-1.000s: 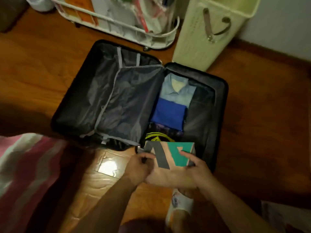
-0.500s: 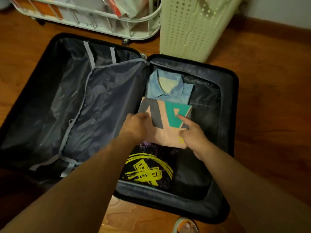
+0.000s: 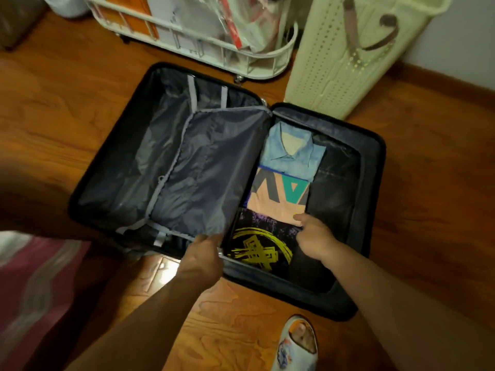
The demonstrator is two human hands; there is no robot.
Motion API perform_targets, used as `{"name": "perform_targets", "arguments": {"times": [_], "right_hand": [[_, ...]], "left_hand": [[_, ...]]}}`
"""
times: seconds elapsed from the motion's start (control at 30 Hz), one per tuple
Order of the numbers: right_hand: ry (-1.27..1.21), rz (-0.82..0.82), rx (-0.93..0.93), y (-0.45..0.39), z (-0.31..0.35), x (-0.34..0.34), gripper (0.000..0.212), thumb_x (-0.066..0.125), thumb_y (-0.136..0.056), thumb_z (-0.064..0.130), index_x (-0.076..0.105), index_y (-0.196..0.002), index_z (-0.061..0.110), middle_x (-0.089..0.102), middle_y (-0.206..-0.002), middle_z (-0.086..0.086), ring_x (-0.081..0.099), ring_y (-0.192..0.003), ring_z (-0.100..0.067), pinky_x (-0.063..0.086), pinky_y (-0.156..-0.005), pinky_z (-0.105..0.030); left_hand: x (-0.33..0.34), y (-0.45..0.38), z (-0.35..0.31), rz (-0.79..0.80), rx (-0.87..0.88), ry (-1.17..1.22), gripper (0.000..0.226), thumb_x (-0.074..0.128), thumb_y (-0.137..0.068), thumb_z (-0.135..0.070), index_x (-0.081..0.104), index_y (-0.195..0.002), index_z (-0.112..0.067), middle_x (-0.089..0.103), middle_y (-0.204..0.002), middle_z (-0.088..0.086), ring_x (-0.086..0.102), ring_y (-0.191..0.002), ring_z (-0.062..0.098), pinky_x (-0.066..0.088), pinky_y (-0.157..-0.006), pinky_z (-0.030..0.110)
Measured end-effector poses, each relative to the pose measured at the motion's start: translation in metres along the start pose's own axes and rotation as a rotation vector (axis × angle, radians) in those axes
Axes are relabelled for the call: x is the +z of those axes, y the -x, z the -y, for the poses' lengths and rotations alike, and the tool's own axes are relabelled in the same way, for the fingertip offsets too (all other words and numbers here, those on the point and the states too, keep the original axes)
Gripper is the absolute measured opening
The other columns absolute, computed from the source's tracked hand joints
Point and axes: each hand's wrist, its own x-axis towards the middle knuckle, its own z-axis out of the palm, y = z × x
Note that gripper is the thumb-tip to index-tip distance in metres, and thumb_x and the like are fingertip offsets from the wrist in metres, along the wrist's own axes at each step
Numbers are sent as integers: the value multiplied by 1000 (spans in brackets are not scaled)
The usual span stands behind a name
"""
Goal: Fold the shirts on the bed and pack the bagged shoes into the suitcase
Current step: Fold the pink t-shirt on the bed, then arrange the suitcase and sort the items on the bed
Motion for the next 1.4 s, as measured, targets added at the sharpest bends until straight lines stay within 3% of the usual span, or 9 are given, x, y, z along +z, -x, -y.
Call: {"name": "perform_targets", "arguments": {"times": [0.13, 0.3, 0.4, 0.53, 0.73, 0.83, 1.13, 1.27, 1.4], "right_hand": [[39, 83, -172, 104, 98, 27, 24, 54, -79, 16, 64, -100, 19, 57, -93, 1, 61, -88, -8, 43, -80, -23], [299, 286, -501, 295, 263, 117, 35, 45, -95, 6, 66, -121, 17, 62, -124, 0, 59, -111, -23, 42, -81, -19], [385, 417, -614, 434, 338, 187, 28, 47, -94, 18, 64, -113, 30, 67, -114, -5, 64, -95, -27, 48, -72, -26], [450, 484, -769, 573, 406, 282, 21, 51, -97, 11, 62, -98, 29, 63, -92, 2, 62, -81, -22, 44, -62, -27], [654, 580, -919, 722, 462, 396, 23, 54, -100, 13, 67, -119, 18, 67, -111, -4, 65, -101, -24, 50, -84, -32], [727, 663, -991, 777, 489, 446, 21, 55, -100, 13, 67, -117, 17, 69, -109, -4, 66, -101, -23, 49, -76, -27], [1074, 936, -1065, 881, 493, 609, 18, 53, -99, 8, 65, -108, 18, 69, -107, -8, 67, -94, -25, 52, -74, -33], [1197, 1018, -1118, 922, 472, 668, 21, 50, -99, 9, 65, -109, 20, 67, -112, -4, 66, -96, -22, 51, -73, -30], [1257, 1006, -1157, 943, 448, 715, 24, 51, -99, 9, 65, -116, 17, 64, -111, -1, 60, -98, -18, 47, -75, -25]], "left_hand": [[-83, 111, 30, -79, 10, 165, 56, 50, -87, 0, 63, -135, -25, 55, -139, 3, 53, -130, 22, 35, -108, 21], [-217, 297, 134, -368, -87, 479, 29, 58, -95, -10, 74, -117, -23, 75, -116, -2, 68, -108, 15, 47, -90, 19], [-270, 418, 218, -484, -202, 707, 27, 56, -92, -1, 70, -105, -20, 71, -93, 0, 68, -87, 20, 50, -71, 23], [-305, 533, 348, -566, -282, 829, 23, 53, -97, -4, 67, -107, -20, 71, -103, 6, 70, -90, 33, 49, -69, 29], [-298, 687, 501, -720, -494, 1021, 18, 55, -100, -11, 67, -111, -19, 70, -108, 8, 69, -95, 29, 44, -62, 27], [-275, 745, 561, -802, -644, 1153, 19, 55, -100, -9, 66, -112, -16, 70, -109, 11, 69, -90, 29, 43, -60, 27], [-187, 860, 610, -1100, -1031, 1551, 20, 51, -102, -13, 66, -112, -21, 71, -104, 7, 69, -88, 22, 52, -68, 33], [-148, 866, 623, -1108, -1104, 1625, 22, 49, -103, -16, 64, -119, -21, 71, -98, 3, 65, -86, 16, 47, -66, 26], [-117, 851, 696, -978, -1131, 1571, 28, 44, -103, -13, 58, -127, -21, 64, -118, 4, 60, -93, 15, 48, -71, 24]]}}
